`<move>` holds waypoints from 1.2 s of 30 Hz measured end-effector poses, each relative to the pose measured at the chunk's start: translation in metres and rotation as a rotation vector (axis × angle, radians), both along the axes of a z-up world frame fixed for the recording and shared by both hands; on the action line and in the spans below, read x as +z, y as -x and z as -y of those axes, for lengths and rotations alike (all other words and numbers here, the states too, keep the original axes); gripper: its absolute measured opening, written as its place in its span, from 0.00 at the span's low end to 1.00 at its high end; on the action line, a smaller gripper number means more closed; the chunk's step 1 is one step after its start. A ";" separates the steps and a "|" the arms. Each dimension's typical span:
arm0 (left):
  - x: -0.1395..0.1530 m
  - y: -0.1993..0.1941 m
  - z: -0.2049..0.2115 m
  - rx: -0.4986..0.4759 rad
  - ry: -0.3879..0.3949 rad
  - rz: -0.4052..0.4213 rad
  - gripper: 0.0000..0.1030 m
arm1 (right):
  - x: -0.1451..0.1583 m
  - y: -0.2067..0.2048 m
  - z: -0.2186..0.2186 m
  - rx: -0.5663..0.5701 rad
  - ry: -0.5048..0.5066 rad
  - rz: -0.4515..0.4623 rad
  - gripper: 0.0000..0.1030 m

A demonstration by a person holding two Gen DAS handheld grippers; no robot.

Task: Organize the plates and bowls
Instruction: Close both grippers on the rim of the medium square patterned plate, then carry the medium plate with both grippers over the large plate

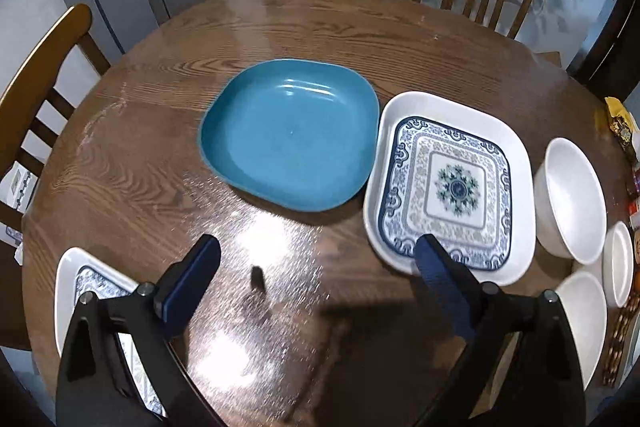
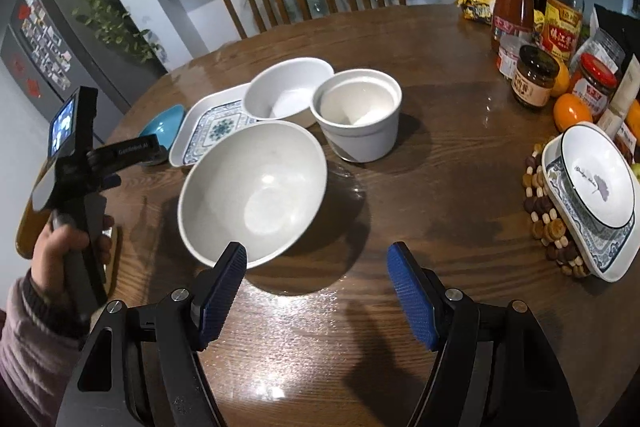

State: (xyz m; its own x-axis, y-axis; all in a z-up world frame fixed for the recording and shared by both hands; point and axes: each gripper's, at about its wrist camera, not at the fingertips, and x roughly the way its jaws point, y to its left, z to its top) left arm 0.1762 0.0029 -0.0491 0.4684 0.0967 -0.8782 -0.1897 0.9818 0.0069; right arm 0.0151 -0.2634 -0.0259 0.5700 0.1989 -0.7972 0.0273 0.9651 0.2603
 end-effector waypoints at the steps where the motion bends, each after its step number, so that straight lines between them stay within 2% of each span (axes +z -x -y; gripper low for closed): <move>1: -0.003 -0.005 0.003 -0.007 -0.009 -0.009 0.90 | -0.001 -0.002 0.001 -0.002 0.000 -0.004 0.71; 5: -0.018 -0.019 0.010 -0.023 -0.021 -0.058 0.62 | -0.005 -0.004 0.004 -0.012 -0.005 -0.015 0.71; 8: -0.023 -0.021 0.008 -0.017 0.005 -0.070 0.52 | -0.006 -0.004 0.004 -0.014 -0.006 -0.017 0.71; 11: -0.020 -0.020 0.009 -0.038 0.002 -0.075 0.35 | -0.006 -0.005 0.004 -0.016 -0.005 -0.019 0.71; 14: -0.016 -0.010 0.009 -0.072 -0.050 -0.082 0.34 | -0.007 -0.005 0.003 -0.013 -0.012 -0.022 0.71; 22: -0.019 0.046 -0.017 -0.150 -0.060 -0.129 0.34 | -0.007 -0.002 -0.025 0.095 -0.031 -0.026 0.71; 28: -0.020 0.097 -0.027 -0.218 -0.020 -0.168 0.34 | -0.023 0.003 -0.065 0.237 -0.072 -0.087 0.71; 36: -0.024 0.145 -0.028 -0.287 0.065 -0.223 0.34 | -0.039 -0.015 -0.113 0.286 -0.047 -0.123 0.71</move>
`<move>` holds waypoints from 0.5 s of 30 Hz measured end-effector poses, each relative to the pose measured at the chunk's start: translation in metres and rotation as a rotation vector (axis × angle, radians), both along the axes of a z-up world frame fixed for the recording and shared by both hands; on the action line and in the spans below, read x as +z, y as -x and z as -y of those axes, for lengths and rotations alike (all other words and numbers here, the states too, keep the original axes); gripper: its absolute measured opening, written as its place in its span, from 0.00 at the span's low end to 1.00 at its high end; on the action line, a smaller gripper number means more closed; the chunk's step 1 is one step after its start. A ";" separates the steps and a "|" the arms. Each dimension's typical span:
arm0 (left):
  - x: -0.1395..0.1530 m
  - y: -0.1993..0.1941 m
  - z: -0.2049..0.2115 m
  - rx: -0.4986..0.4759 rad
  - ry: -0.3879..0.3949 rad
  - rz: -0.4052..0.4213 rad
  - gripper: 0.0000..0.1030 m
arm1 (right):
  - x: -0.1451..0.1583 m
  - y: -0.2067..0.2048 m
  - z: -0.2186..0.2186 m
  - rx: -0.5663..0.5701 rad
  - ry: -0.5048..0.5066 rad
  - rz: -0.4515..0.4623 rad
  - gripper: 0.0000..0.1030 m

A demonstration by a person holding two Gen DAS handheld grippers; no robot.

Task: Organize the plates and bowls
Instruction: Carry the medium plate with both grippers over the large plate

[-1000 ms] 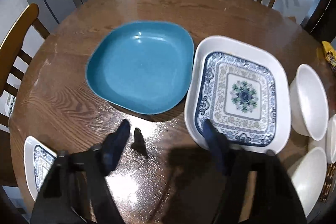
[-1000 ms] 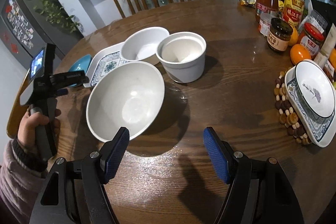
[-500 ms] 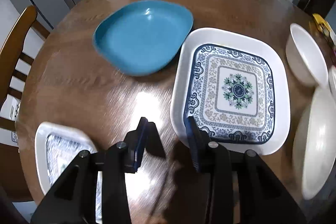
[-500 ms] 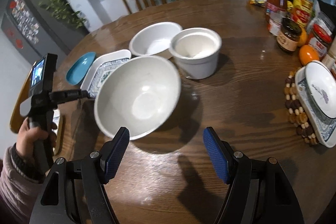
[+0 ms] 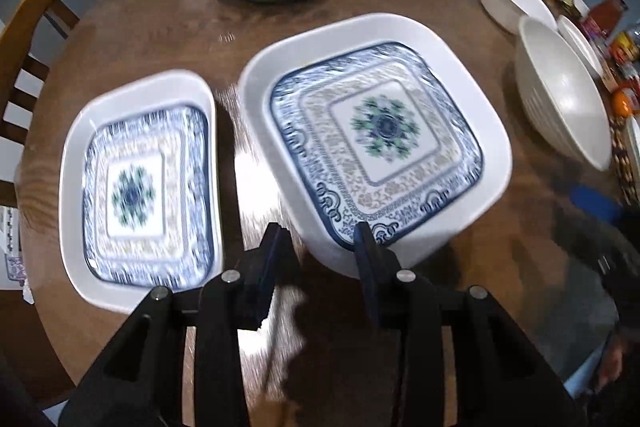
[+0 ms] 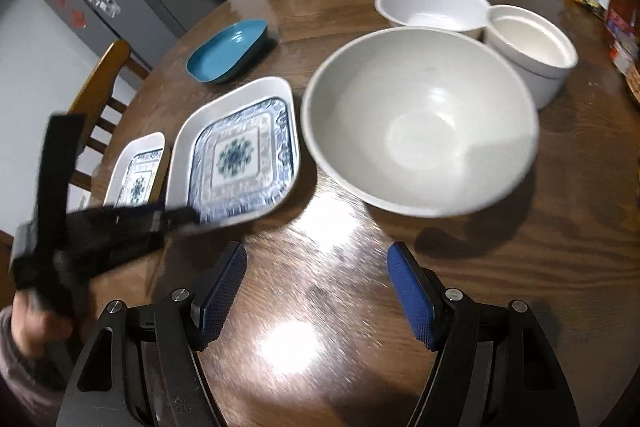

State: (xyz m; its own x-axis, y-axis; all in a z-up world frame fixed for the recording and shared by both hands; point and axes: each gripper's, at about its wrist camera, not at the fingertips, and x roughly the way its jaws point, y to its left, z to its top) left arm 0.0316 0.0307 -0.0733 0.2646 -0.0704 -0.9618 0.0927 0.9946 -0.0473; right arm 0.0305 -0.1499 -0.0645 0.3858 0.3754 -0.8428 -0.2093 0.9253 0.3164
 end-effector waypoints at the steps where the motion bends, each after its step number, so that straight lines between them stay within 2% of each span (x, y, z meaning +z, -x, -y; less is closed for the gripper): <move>1: 0.000 0.003 -0.002 -0.003 0.009 -0.008 0.34 | -0.001 -0.002 -0.005 0.005 0.004 0.000 0.71; 6: -0.002 0.022 -0.012 -0.012 0.042 -0.033 0.32 | -0.009 -0.012 -0.028 0.023 0.039 0.000 0.71; 11: -0.004 0.020 -0.023 0.024 0.080 -0.016 0.34 | -0.014 -0.025 -0.044 0.048 0.087 0.019 0.71; 15: -0.005 0.006 -0.020 0.033 0.103 0.018 0.33 | -0.021 -0.030 -0.050 0.049 0.095 -0.007 0.70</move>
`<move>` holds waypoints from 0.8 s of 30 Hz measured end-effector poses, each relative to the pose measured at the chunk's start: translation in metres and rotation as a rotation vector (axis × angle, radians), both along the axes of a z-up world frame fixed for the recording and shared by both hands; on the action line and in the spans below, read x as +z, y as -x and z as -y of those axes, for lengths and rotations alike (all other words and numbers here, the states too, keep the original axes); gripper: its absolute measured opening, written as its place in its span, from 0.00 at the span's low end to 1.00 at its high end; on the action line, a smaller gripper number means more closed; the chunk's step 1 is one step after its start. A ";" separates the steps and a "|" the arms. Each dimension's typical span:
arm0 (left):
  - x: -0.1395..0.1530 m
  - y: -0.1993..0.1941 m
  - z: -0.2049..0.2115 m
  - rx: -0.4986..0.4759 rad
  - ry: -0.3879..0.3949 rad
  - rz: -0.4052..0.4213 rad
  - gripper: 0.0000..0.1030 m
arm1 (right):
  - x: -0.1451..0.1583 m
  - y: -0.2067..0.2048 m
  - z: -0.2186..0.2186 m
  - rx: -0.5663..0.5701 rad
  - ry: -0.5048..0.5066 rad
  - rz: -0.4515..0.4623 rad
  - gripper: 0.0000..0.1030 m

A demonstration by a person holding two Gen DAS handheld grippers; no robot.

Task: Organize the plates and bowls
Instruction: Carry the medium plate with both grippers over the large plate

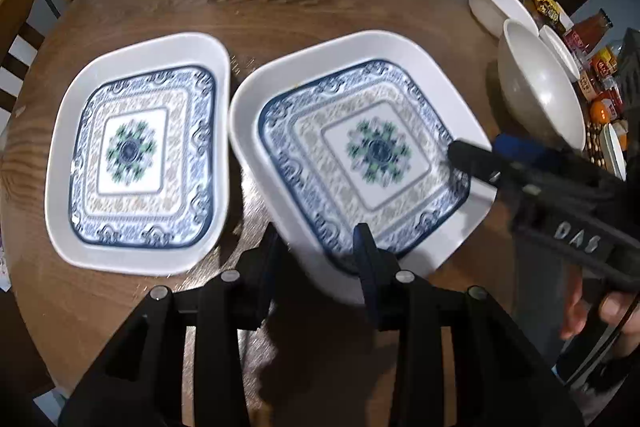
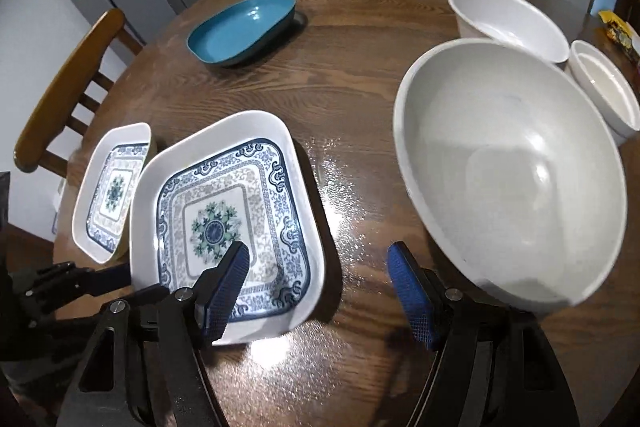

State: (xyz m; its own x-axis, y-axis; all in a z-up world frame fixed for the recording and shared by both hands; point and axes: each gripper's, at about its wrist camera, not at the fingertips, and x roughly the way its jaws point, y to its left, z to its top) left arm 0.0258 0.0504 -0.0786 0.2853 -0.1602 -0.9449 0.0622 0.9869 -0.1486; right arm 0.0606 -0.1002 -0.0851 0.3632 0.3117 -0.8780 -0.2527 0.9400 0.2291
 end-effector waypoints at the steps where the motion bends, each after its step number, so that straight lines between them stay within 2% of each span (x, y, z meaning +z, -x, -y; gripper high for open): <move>1: 0.002 0.002 0.007 0.003 0.001 0.007 0.33 | 0.000 0.000 -0.001 0.003 0.007 0.006 0.65; 3: 0.000 -0.007 0.009 0.021 0.017 0.009 0.33 | 0.000 0.001 -0.002 0.005 0.013 0.011 0.56; 4: 0.000 -0.007 0.008 0.027 0.027 0.010 0.32 | 0.000 0.001 -0.002 0.005 0.012 0.008 0.45; 5: 0.000 -0.008 0.008 0.033 0.031 0.014 0.29 | 0.000 0.000 -0.002 0.003 0.015 0.008 0.36; 6: 0.000 -0.009 0.002 0.037 0.034 0.016 0.20 | -0.001 0.000 -0.002 0.003 0.023 0.008 0.32; 7: 0.000 -0.009 0.001 0.044 0.041 0.017 0.17 | -0.002 0.001 -0.003 0.005 0.028 0.003 0.20; 11: -0.003 -0.008 -0.019 0.073 0.098 0.011 0.15 | -0.002 0.005 0.003 -0.014 0.037 -0.003 0.09; 16: 0.005 0.000 -0.022 0.064 0.086 0.029 0.13 | -0.004 0.014 0.011 -0.028 -0.001 -0.020 0.07; 18: 0.006 -0.010 -0.016 0.055 0.081 0.032 0.13 | -0.001 0.019 0.013 -0.034 -0.009 -0.011 0.07; 19: 0.006 0.003 -0.022 0.052 0.079 0.034 0.13 | 0.001 0.022 0.014 -0.035 -0.013 -0.005 0.07; 24: 0.013 0.013 -0.018 0.026 0.074 0.076 0.13 | 0.021 0.034 0.019 -0.042 -0.032 0.041 0.08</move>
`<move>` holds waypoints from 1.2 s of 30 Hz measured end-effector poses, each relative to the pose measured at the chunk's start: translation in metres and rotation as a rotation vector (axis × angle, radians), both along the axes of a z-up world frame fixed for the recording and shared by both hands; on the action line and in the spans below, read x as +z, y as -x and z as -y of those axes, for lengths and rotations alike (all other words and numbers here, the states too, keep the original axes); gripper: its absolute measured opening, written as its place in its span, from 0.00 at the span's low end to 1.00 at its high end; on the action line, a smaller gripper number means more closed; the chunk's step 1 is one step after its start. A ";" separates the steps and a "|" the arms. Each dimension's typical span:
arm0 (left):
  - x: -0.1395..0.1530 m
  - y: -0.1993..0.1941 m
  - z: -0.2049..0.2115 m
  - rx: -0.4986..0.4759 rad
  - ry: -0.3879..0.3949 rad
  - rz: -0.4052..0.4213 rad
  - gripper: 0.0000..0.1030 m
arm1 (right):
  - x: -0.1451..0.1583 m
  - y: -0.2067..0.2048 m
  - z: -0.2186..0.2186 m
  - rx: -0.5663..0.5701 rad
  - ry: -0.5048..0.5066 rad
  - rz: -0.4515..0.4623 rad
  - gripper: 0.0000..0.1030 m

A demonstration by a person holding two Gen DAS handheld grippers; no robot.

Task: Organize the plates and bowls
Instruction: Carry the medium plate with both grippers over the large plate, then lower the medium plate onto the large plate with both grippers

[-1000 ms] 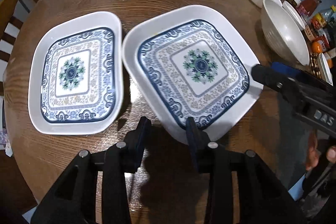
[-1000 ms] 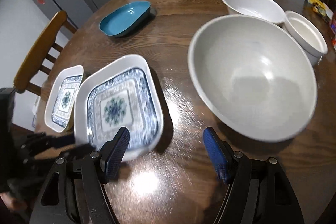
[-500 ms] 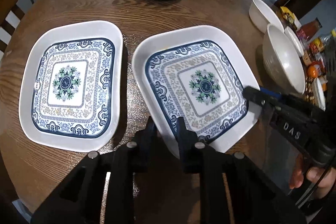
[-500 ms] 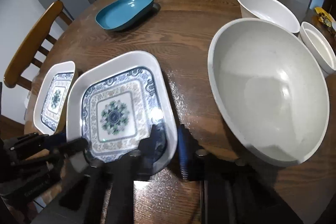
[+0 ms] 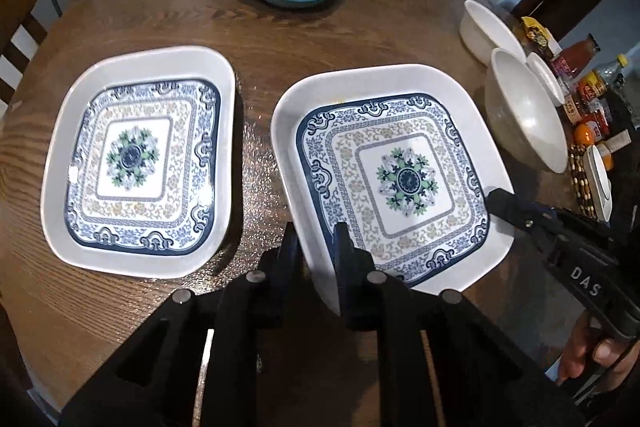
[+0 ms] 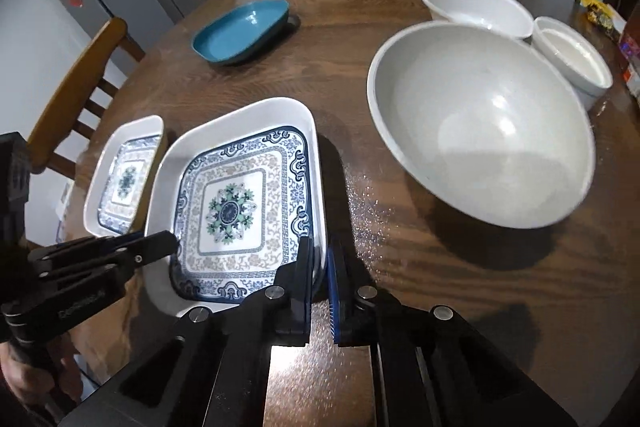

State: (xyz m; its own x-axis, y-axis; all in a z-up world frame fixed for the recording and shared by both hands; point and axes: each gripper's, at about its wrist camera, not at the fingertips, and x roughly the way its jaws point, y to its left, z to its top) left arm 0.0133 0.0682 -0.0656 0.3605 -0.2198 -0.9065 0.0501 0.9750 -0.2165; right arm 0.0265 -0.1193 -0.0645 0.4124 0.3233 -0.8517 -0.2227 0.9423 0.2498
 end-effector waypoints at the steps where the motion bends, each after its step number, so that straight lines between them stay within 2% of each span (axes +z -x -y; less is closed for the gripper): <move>1: 0.003 0.002 0.000 -0.002 0.001 0.010 0.13 | 0.005 0.002 0.001 -0.004 -0.004 0.012 0.08; 8: 0.031 0.009 -0.013 0.006 -0.003 0.092 0.13 | 0.035 0.010 -0.006 -0.008 -0.026 0.089 0.08; 17: 0.050 0.016 -0.048 0.082 -0.031 0.150 0.14 | 0.051 0.010 -0.045 0.061 -0.039 0.135 0.08; 29: 0.046 0.022 -0.111 0.219 -0.052 0.146 0.14 | 0.047 0.004 -0.110 0.182 -0.044 0.121 0.08; 36: 0.037 0.019 -0.131 0.245 -0.065 0.120 0.14 | 0.037 -0.002 -0.133 0.213 -0.039 0.087 0.09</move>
